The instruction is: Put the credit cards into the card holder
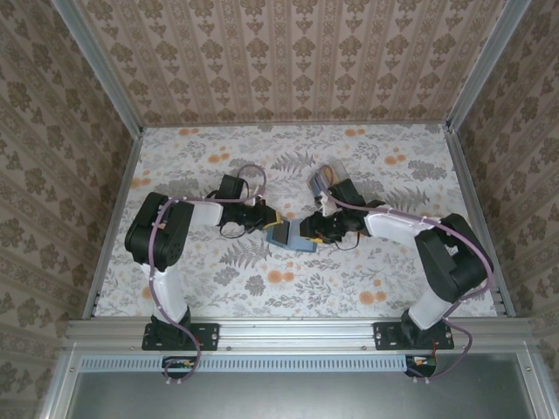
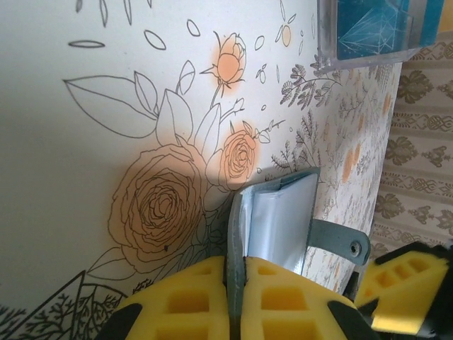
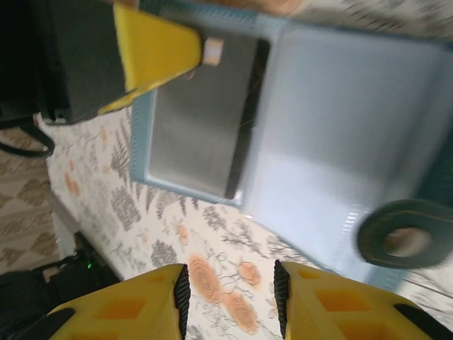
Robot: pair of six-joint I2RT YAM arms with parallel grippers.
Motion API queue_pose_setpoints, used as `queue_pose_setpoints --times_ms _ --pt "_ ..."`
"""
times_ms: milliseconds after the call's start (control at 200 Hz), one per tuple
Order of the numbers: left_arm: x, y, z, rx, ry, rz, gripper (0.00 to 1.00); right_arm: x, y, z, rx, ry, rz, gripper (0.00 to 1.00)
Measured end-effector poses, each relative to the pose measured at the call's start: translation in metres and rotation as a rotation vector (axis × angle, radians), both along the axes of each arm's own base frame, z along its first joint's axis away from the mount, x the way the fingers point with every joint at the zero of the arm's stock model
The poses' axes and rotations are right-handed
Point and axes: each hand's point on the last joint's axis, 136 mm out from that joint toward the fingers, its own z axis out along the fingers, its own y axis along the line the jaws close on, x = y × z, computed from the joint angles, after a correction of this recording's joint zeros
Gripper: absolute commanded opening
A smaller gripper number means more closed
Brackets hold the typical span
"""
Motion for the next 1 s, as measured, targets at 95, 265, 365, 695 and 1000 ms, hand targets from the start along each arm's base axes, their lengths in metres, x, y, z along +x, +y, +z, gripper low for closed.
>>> queue_pose_setpoints --times_ms 95,265,365,695,1000 --pt "0.000 0.000 0.000 0.000 0.001 -0.001 0.09 0.009 -0.011 0.003 -0.061 -0.016 -0.033 0.41" --pt "0.000 0.000 0.000 0.001 0.001 -0.001 0.11 0.011 -0.010 -0.004 -0.093 -0.001 -0.056 0.41" --pt "-0.001 0.000 0.000 0.001 0.003 -0.001 0.12 0.007 -0.007 -0.018 -0.122 0.034 -0.065 0.42" --pt "-0.002 0.000 -0.001 0.004 0.009 -0.001 0.14 0.002 -0.001 -0.048 -0.146 0.112 -0.076 0.35" --pt "-0.002 0.001 -0.001 0.005 0.011 -0.001 0.15 0.003 0.002 -0.049 -0.140 0.115 -0.082 0.26"
